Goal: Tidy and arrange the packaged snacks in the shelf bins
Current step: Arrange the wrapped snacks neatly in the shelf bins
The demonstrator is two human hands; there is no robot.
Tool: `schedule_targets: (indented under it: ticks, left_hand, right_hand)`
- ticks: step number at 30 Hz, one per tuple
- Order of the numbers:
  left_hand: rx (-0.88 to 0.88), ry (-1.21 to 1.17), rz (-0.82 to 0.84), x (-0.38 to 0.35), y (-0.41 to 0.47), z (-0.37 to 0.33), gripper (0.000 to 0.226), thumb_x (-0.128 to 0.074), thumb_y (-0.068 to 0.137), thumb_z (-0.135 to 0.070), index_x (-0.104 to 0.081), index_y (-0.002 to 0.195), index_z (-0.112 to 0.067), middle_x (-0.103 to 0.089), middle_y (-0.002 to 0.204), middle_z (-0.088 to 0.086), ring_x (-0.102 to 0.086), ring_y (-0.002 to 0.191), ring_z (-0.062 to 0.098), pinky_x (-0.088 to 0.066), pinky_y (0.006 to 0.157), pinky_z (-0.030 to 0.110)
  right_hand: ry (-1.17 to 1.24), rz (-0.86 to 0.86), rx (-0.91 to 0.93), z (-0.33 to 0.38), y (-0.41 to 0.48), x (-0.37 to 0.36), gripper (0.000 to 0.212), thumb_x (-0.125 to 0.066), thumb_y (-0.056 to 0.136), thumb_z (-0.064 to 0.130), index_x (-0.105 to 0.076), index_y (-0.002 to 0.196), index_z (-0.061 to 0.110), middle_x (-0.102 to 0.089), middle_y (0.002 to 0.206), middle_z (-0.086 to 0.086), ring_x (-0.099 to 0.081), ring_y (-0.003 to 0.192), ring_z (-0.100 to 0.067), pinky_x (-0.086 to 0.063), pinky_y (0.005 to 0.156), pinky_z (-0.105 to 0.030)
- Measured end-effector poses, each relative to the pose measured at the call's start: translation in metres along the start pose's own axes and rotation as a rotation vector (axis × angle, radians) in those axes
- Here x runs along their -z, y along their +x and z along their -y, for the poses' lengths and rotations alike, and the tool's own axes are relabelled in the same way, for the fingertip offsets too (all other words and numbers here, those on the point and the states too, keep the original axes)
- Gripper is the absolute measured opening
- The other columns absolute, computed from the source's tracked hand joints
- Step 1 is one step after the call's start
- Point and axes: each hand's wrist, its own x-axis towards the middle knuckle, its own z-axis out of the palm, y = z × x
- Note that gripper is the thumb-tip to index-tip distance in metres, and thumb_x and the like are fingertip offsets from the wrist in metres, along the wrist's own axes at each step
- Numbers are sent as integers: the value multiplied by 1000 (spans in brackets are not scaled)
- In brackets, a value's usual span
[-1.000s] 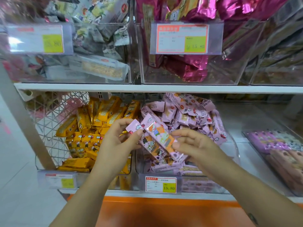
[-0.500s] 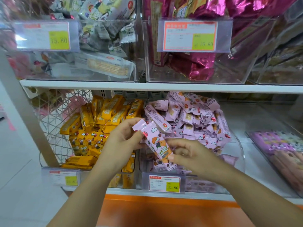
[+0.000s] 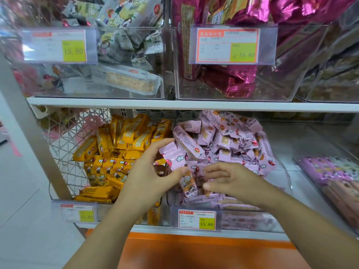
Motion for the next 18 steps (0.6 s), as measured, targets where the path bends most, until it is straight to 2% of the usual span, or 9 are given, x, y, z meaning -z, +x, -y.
schedule_targets:
  ticks: [3,6,9,13,15,18]
  left_hand:
    - [-4,69,-25,5,0,1,64,-76,65,-60,-48,121,-50,-58,114,-26,-57,110,4,-49,94,34]
    - [-10,135,-3,4,-2,0,63,-74,65,-61,-45,120,-54,-53,115,-38,-51,113,-7,-43,95,20]
    - [-4,176,22,2,-4,2,62,-68,62,-57,-44,119,-55,-50,116,-43,-44,115,-16,-35,96,12]
    - [-30,274,38,2,-5,2,58,-75,71,-46,-40,115,-60,-42,117,-50,-37,115,-22,-33,94,8]
    - [-40,302,39,2,-6,2,58,-76,72,-44,-39,115,-60,-45,116,-47,-39,115,-19,-36,94,11]
    - [-43,330,44,2,-7,3,59,-76,72,-44,-39,115,-59,-45,122,-39,-42,118,-10,-37,101,22]
  right_hand:
    - [-350,-40,-108,-11,0,4,45,-69,85,29,-53,127,21,-57,124,0,-57,108,-10,-46,99,-31]
    - [-541,-32,-139,-15,0,-6,50,-64,90,28,-45,136,17,-54,129,-4,-55,112,-16,-44,97,-29]
    - [-585,-34,-175,-15,2,-11,50,-60,93,28,-41,137,16,-57,123,-8,-60,104,-19,-46,90,-29]
    - [-564,-10,-196,-18,7,-12,44,-59,93,27,-46,132,11,-60,114,-7,-61,98,-18,-48,88,-29]
    - [-535,13,-207,-19,8,-12,48,-59,93,27,-44,135,11,-59,117,-7,-61,100,-18,-48,89,-28]
    - [-532,47,-220,-20,8,-11,52,-59,93,29,-40,140,12,-54,130,-9,-59,109,-19,-45,97,-31]
